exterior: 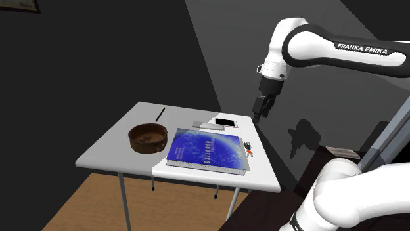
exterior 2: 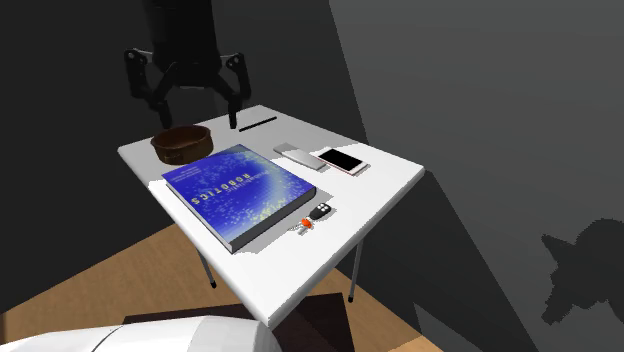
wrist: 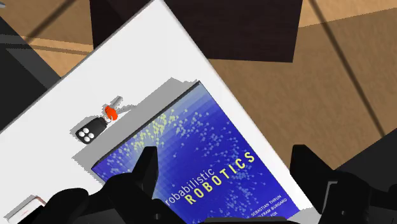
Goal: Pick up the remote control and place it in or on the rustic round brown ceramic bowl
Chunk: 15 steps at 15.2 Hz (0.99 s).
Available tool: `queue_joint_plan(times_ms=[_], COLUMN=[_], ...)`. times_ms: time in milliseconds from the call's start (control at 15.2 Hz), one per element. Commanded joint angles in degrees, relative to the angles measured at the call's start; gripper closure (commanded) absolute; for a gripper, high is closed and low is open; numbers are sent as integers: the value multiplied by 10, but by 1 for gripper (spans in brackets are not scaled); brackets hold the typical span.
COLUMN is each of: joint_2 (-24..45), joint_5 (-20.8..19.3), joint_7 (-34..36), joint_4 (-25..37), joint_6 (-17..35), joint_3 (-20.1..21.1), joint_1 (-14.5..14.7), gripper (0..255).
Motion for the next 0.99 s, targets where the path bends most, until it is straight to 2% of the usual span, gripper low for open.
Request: queue_joint_plan(times_ms=[0, 462, 924], joint_2=[0, 110, 248], joint_5=[0, -37, -44], joint_7=[0, -115, -228], joint_4=[0, 4, 51], joint_6=[0, 107, 202], joint_3=[0, -60, -112], joint_1=[0, 7, 20], gripper=[0, 0, 0])
